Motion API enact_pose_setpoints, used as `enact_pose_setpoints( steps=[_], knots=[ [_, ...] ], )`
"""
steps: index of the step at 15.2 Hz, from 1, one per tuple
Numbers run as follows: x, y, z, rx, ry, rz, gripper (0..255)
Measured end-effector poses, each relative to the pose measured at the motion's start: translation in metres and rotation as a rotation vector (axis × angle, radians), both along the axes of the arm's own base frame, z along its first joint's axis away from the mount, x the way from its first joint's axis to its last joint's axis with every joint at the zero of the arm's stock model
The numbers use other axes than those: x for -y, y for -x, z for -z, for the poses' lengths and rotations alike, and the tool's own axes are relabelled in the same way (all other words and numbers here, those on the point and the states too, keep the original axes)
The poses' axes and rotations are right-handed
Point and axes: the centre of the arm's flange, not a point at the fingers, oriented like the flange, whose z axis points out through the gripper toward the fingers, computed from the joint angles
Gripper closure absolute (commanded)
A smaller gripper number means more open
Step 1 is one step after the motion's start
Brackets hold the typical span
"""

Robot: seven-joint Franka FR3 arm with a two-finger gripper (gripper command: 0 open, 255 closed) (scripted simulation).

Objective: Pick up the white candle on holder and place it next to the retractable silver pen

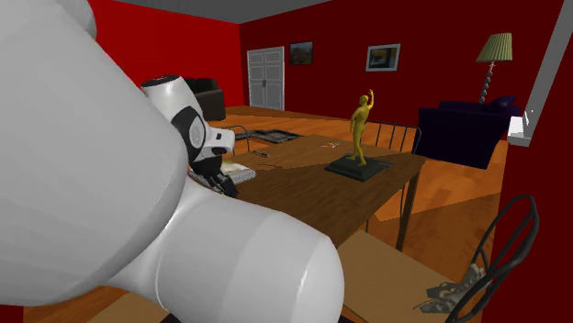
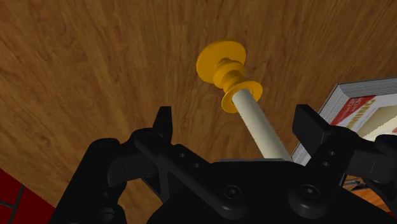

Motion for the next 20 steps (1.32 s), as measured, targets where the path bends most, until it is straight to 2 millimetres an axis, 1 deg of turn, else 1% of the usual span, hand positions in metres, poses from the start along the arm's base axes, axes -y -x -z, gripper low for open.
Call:
enact_pose_setpoints(
  steps=[6, 12, 13, 20],
  knots=[
    [-0.005, -0.011, 0.028, 0.000, -0.001, 0.001, 0],
    [-0.005, -0.013, 0.032, 0.001, -0.002, 0.001, 0],
    [-0.005, -0.013, 0.032, 0.001, -0.002, 0.001, 255],
    [-0.005, -0.013, 0.032, 0.001, -0.002, 0.001, 255]
  ],
)
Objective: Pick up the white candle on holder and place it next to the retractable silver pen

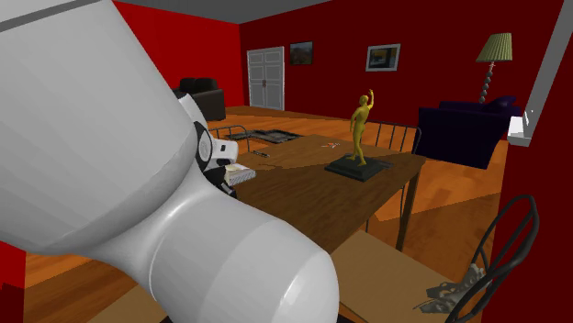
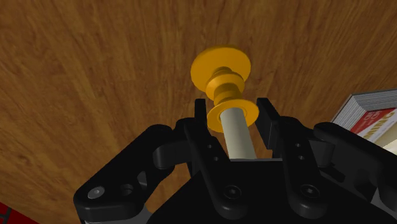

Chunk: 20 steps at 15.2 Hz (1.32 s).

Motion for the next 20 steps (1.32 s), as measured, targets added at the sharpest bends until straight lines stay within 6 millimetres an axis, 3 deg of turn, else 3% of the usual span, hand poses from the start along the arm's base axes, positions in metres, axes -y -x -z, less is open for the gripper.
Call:
enact_pose_setpoints(
  steps=[6, 20],
  knots=[
    [0.001, -0.001, -0.010, 0.001, 0.000, 0.000, 255],
    [0.001, -0.001, -0.084, 0.000, 0.000, 0.000, 255]
  ],
)
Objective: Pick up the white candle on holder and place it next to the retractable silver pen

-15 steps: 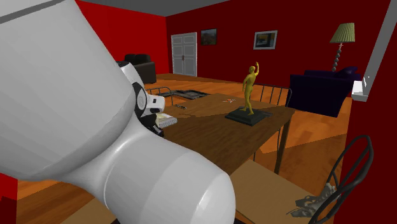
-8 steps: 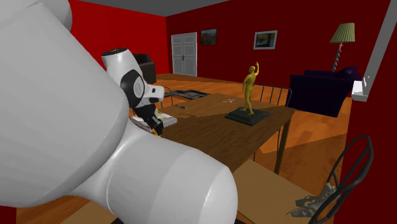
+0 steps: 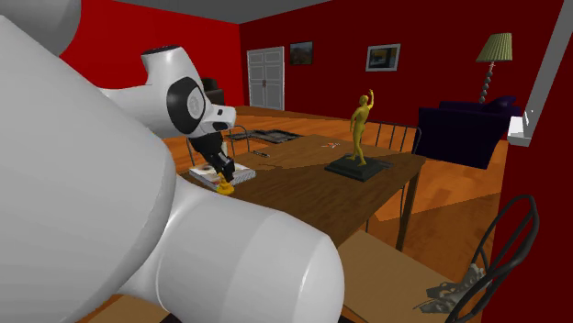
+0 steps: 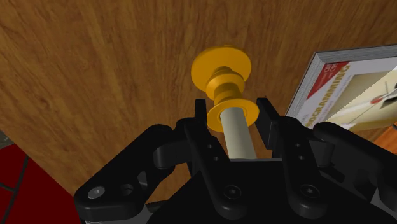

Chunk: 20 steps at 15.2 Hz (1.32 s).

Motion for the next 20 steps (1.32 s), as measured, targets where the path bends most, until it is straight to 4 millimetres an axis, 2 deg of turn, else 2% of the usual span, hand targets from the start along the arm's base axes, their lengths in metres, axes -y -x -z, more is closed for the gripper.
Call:
enact_pose_setpoints(
  steps=[20],
  knots=[
    [-0.002, 0.001, -0.106, 0.000, 0.000, 0.000, 255]
  ],
)
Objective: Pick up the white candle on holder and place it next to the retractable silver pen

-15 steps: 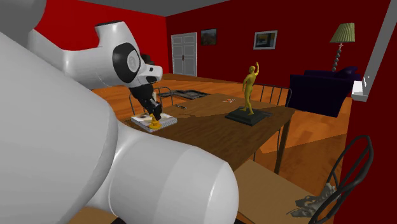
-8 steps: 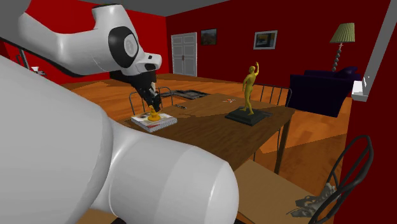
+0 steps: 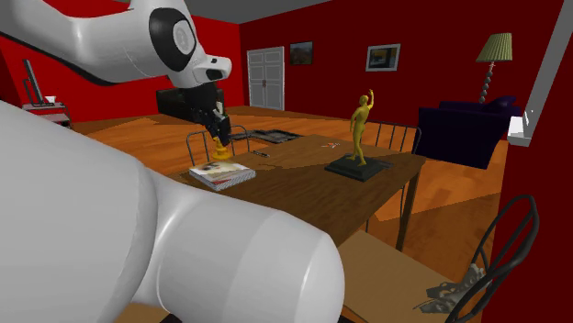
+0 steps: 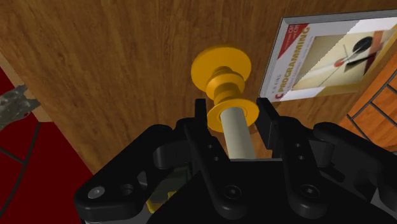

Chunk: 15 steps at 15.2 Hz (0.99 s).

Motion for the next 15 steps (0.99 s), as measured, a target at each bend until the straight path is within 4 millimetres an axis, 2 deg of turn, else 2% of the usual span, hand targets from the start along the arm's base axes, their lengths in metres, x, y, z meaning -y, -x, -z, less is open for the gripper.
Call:
enact_pose_setpoints(
  steps=[6, 7, 15],
  knots=[
    [0.001, 0.000, -0.032, 0.000, 0.000, 0.000, 255],
    [-0.004, -0.005, -0.033, 0.000, 0.001, 0.000, 255],
    [-0.056, -0.089, -0.036, -0.001, 0.003, 0.001, 255]
  ],
)
